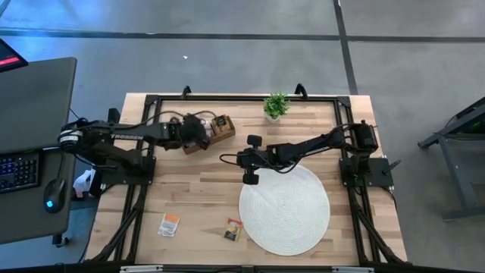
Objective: Pick & Place Tea
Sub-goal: Put the white tea bag into the middle section of the wooden organizer
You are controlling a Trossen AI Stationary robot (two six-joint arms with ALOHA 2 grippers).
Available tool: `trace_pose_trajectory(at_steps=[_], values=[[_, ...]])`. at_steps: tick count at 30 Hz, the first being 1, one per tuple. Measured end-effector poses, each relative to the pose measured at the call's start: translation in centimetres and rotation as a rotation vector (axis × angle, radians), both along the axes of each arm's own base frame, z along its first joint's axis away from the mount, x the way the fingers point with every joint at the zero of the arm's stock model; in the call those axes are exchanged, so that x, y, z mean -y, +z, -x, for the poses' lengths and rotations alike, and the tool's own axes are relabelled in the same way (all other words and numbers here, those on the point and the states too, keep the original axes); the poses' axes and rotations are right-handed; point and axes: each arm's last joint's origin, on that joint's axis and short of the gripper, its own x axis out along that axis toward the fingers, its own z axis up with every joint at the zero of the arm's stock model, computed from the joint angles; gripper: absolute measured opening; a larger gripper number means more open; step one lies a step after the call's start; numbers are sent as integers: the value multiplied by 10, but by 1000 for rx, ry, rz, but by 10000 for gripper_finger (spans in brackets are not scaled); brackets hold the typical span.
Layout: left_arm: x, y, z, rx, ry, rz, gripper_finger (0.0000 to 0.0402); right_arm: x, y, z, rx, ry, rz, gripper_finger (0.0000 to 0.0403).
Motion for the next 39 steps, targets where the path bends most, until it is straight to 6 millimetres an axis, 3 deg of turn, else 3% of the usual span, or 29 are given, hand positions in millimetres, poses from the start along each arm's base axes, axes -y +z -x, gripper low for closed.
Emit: trace_pose_trajectory(at_steps=[5, 10, 30, 34, 39], values=[[17, -12, -5, 45, 35, -104, 1, 0, 0, 0, 0, -3, -3, 8], [23, -11, -12, 102, 72, -238, 1, 0, 0, 0, 4, -3, -14, 3], [23, -40, -21, -39, 32, -188, 2, -2, 0, -1, 8, 26, -43, 6], [23, -40, -21, -45, 27, -189, 29, -2, 0, -1, 8, 27, -43, 3], [24, -41, -21, -54, -4, -152, 93, -3, 0, -1, 5, 41, -45, 4]])
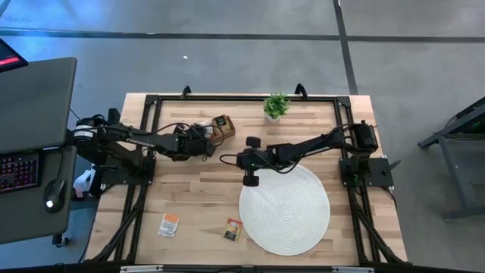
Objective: Pick & Place Tea
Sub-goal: Put the white tea bag into the middle section of the wooden organizer
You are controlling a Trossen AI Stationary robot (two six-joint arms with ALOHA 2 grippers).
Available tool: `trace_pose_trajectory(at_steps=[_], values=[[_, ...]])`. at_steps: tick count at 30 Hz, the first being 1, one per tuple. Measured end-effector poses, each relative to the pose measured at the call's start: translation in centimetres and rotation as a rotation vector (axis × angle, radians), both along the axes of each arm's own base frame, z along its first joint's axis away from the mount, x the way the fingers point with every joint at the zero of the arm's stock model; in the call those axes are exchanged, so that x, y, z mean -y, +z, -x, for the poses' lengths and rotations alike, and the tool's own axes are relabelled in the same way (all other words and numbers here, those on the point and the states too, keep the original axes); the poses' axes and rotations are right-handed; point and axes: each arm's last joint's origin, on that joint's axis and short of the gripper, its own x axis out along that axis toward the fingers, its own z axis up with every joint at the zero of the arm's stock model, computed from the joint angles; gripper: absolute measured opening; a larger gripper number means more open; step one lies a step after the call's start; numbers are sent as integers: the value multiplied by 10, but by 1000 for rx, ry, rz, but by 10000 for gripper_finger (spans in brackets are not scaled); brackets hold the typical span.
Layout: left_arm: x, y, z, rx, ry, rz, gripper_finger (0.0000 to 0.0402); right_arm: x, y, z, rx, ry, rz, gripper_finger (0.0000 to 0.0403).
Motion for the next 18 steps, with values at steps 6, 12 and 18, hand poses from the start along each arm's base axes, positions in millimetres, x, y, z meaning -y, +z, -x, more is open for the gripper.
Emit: trace_pose_trajectory(at_steps=[6, 12, 18], values=[[3, 15, 1, -37, -109, 82, 160, -4, 1, -2, 18, 83, -90, 8], [4, 37, 11, -77, -70, 122, 199, -7, 2, -4, 42, 130, -136, 3], [10, 55, 11, -33, -196, 340, 202, -21, 7, -7, 104, 195, -161, 7]])
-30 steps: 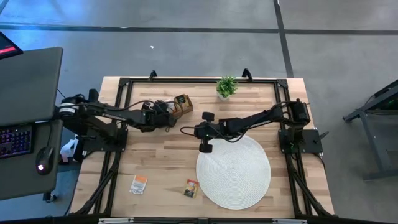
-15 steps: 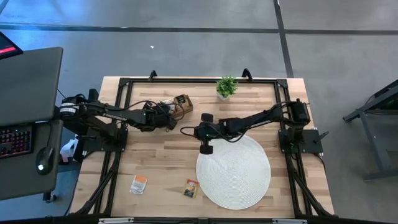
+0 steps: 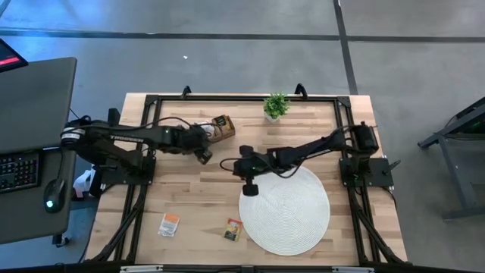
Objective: Pick & Place Tea
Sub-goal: Put the white tea bag into the middle section of the wooden organizer
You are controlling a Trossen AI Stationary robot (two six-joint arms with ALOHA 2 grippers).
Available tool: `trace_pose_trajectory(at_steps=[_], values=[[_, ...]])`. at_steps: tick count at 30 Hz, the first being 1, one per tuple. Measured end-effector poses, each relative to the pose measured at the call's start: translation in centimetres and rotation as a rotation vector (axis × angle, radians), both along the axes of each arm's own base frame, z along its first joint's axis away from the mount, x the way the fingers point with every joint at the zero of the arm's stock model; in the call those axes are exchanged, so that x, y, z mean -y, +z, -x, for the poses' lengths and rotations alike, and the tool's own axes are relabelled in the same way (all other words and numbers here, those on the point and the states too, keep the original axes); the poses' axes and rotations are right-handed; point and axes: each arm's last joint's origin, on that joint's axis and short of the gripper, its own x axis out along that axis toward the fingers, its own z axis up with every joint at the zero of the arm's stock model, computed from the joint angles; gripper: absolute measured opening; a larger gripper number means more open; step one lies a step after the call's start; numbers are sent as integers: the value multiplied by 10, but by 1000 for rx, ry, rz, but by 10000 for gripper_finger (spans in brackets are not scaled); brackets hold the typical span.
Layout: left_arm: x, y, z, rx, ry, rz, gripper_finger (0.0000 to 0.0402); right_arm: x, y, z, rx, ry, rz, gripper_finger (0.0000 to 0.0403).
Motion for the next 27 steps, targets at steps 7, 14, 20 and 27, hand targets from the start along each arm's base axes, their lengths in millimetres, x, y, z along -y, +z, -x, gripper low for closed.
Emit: trace_pose_trajectory(at_steps=[7, 14, 20, 27], values=[[28, 7, -5, 70, -329, 329, 202, -17, 8, -5, 103, 87, 26, 3], [97, -1, -1, 12, -515, 529, 202, -18, 8, -5, 107, 81, 15, 6], [162, -9, 23, -14, -294, 648, 202, -18, 8, -4, 101, 74, 10, 2], [221, -35, 62, -141, 142, 787, 202, -18, 7, -4, 95, 75, 10, 8]])
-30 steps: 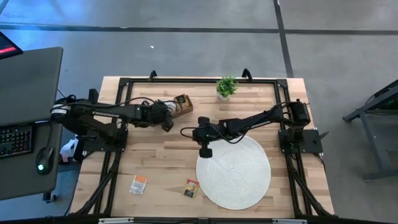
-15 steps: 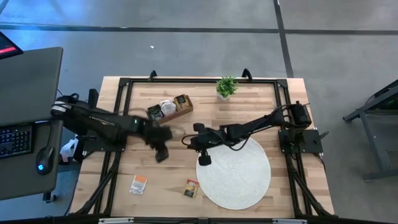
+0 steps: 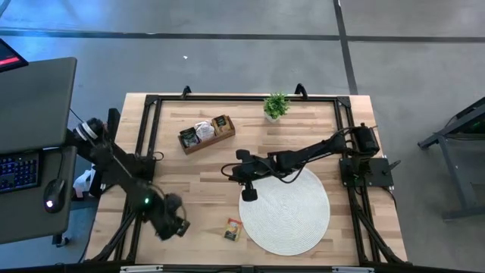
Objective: Pick & Place Tea
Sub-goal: Put the white tea bag into the middle section of the wooden organizer
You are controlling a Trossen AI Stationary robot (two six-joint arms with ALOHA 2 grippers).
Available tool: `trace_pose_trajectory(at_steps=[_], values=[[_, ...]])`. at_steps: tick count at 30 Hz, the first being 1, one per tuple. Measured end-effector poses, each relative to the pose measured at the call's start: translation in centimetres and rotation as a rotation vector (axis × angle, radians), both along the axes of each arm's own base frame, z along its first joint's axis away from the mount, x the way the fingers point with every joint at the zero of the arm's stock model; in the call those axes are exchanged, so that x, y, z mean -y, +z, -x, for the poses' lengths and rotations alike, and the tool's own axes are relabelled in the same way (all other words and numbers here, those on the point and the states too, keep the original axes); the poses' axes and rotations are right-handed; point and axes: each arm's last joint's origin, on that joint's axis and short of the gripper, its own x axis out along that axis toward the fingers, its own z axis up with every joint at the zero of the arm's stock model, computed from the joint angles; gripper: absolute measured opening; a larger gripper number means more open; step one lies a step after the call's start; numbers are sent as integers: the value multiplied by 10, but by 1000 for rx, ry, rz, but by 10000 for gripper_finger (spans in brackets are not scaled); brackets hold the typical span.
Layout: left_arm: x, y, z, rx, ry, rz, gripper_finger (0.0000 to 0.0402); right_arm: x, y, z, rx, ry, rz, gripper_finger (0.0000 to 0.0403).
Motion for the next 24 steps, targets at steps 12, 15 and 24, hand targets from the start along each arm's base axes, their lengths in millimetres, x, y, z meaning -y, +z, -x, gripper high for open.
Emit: trace_pose_trajectory(at_steps=[12, 15, 24], values=[[17, -36, 11, -236, -51, -46, 202, 3, 2, -2, 29, -7, -3, 6], [16, -40, 6, -224, -86, -65, 200, 4, 2, -2, 31, -22, 7, 8], [-12, -41, -20, -111, -379, -191, 119, 4, 3, -2, 38, -20, 32, 2]])
